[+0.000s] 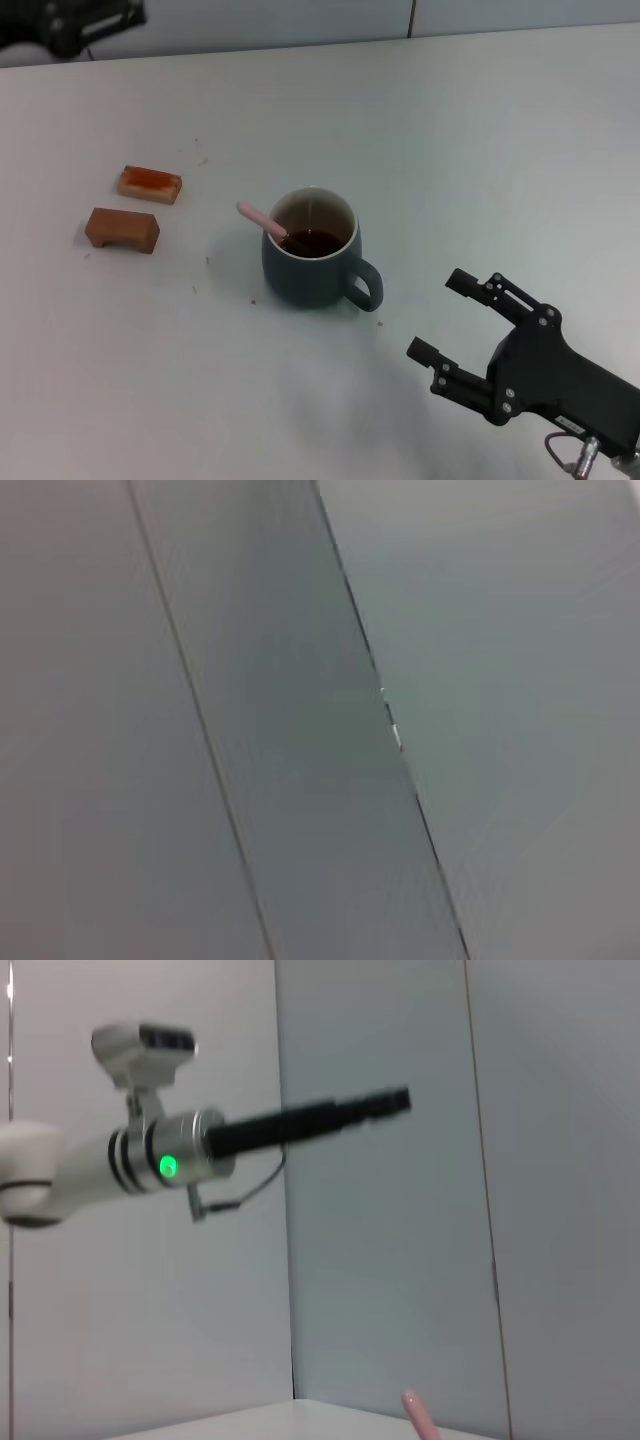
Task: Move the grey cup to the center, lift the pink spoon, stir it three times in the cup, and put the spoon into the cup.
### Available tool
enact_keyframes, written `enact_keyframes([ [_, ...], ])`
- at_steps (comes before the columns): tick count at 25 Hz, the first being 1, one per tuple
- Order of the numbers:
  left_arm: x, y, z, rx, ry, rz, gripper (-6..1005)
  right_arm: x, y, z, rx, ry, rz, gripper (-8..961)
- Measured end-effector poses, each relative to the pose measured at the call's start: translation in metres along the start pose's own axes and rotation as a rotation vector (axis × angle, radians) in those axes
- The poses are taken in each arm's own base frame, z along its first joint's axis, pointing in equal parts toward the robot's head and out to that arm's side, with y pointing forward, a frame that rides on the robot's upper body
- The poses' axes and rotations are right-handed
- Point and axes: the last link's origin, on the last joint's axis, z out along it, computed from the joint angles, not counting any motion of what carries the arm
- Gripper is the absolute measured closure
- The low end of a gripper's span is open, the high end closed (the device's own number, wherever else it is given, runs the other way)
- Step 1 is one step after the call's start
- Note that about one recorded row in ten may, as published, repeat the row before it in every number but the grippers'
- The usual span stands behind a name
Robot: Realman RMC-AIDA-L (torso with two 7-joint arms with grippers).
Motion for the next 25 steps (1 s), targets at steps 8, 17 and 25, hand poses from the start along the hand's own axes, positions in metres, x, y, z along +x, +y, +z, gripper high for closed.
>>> enact_keyframes([
  [8, -0.071, 0.035, -0.031, 0.054, -0.068, 0.005, 214, -0.002, -0.002, -0.001, 0.005, -0.009, -0.023, 150],
  [17, -0.118, 0.083, -0.047, -0.012, -0.177, -0.07, 210, -0.002, -0.006, -0.005, 0.015, -0.001, -0.05, 149],
  [25, -0.126, 0.099, -0.05, -0.02, -0.166, -0.123, 208, -0.003, -0.009, -0.005, 0.015, 0.0, -0.065, 149],
])
